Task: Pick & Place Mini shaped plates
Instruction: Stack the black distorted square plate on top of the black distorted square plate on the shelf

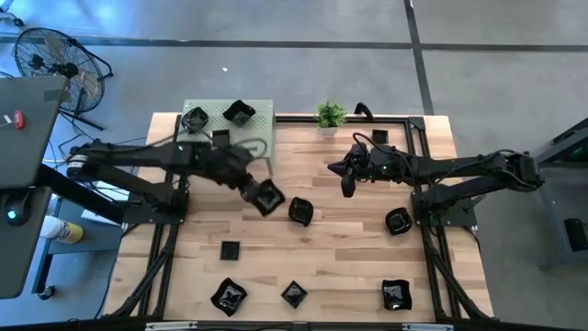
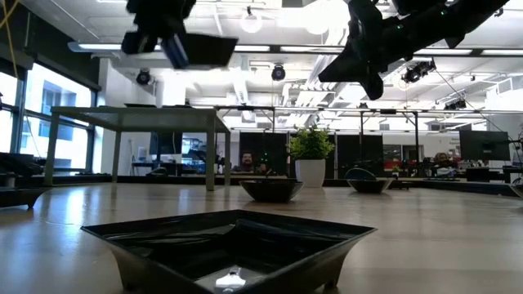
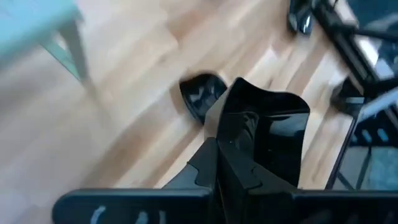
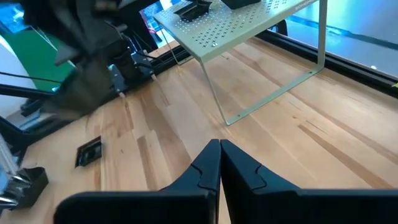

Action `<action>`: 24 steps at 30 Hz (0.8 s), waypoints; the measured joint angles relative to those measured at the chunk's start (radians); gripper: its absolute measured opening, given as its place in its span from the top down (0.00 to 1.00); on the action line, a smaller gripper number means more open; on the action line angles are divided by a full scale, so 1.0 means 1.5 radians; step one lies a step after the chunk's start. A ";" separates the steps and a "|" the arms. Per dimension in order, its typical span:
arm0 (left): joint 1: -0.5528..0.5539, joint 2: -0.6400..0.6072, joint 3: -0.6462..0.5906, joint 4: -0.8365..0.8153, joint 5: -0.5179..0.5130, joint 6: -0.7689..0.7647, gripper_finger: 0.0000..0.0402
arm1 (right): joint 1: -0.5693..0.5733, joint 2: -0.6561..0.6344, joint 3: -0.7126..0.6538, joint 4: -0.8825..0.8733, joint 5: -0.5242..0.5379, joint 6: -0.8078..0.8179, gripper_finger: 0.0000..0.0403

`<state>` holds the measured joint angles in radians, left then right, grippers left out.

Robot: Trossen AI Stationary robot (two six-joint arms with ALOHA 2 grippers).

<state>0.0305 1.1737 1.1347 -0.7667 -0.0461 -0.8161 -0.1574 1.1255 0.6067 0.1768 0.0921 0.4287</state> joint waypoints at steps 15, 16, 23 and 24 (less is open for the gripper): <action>0.293 0.008 0.226 -0.150 0.070 0.144 1.00 | 0.002 0.000 0.000 0.000 0.000 0.011 0.99; 0.317 0.013 0.235 -0.156 0.085 0.157 1.00 | 0.002 0.000 0.000 0.001 0.001 0.011 0.99; 0.469 0.064 0.296 -0.201 0.130 0.253 1.00 | 0.002 0.000 0.000 0.001 -0.003 0.006 0.99; 0.490 0.074 0.303 -0.209 0.132 0.268 1.00 | 0.002 0.000 0.000 0.001 -0.004 0.006 0.99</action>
<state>0.7650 1.2846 1.5898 -1.0803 0.1518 -0.4144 -0.1543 1.1255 0.6067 0.1777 0.0859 0.4374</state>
